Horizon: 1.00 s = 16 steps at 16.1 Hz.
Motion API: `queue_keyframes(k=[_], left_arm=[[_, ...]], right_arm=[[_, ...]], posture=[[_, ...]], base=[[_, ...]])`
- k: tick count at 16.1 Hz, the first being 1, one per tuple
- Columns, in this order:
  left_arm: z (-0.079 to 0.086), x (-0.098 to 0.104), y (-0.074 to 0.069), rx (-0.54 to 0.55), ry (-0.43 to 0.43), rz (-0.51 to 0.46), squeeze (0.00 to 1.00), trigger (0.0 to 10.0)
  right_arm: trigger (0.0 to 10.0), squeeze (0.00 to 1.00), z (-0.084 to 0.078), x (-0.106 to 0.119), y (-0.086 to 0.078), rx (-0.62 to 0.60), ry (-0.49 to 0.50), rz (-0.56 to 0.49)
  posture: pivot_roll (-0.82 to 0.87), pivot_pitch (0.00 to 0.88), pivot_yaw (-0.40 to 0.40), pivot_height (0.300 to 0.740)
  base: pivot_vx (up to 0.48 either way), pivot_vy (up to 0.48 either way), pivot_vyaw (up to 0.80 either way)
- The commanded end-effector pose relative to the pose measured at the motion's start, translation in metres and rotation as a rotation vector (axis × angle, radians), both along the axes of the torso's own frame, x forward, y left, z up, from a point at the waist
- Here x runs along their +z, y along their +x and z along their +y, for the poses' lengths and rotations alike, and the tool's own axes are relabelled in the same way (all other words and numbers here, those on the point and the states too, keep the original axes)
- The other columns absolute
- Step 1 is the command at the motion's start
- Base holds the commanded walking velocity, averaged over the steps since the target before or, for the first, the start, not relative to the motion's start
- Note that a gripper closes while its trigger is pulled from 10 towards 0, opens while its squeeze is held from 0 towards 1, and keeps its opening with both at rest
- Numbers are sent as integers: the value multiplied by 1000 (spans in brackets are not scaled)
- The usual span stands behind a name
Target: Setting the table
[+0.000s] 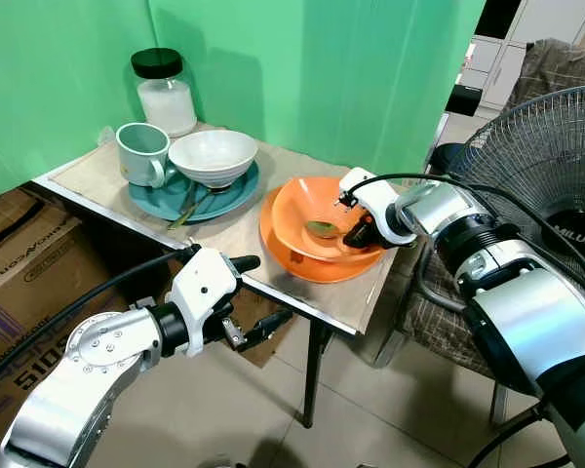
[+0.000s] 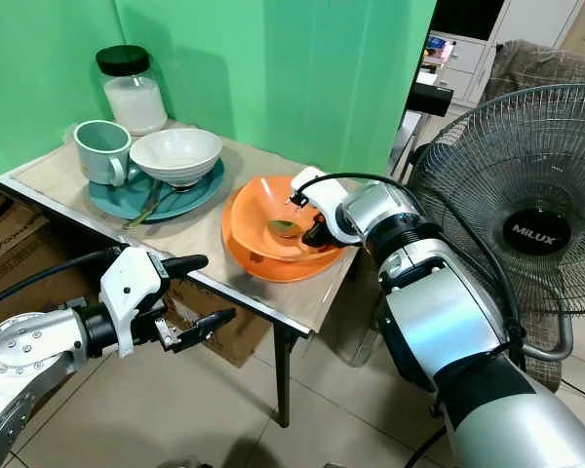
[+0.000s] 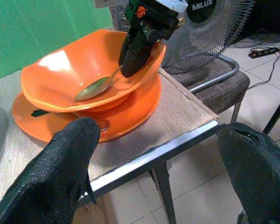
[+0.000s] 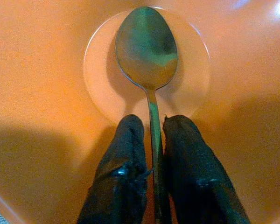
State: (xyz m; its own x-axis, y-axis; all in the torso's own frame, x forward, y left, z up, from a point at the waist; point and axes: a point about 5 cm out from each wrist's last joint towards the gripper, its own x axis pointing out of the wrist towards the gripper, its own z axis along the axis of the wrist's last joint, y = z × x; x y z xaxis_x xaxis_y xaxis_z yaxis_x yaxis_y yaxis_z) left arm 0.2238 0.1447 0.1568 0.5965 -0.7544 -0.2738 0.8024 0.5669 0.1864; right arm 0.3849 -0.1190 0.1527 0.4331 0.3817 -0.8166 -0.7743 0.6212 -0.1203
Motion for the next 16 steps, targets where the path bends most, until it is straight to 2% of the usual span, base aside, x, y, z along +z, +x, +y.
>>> queue_keyframes(k=[1,5,10,12,14,16], left_arm=[[-2,0,0,-11,1,2,0,10000],[-3,1,1,-7,-2,-5,0,10000],[-3,3,4,-4,-1,-17,0,10000],[-5,4,6,-2,-14,-30,0,10000],[-11,7,9,-1,-37,-52,0,10000],[-18,11,11,2,-68,-76,0,10000]], right_arm=[[0,0,3,8,3,14,-4,-19],[0,0,4,9,3,23,-3,-29],[0,0,7,21,8,3,52,-73],[0,0,2,48,16,-36,181,-140],[0,0,-11,73,20,-82,326,-237],[0,0,-25,84,14,-90,474,-310]], posture=[[67,0,-24,740],[66,0,-28,740],[67,0,-26,740],[53,0,-29,740],[48,0,-39,740],[45,0,-45,740]], base=[[0,0,0],[0,0,0],[0,0,0],[0,0,0],[0,0,0],[0,0,0]])
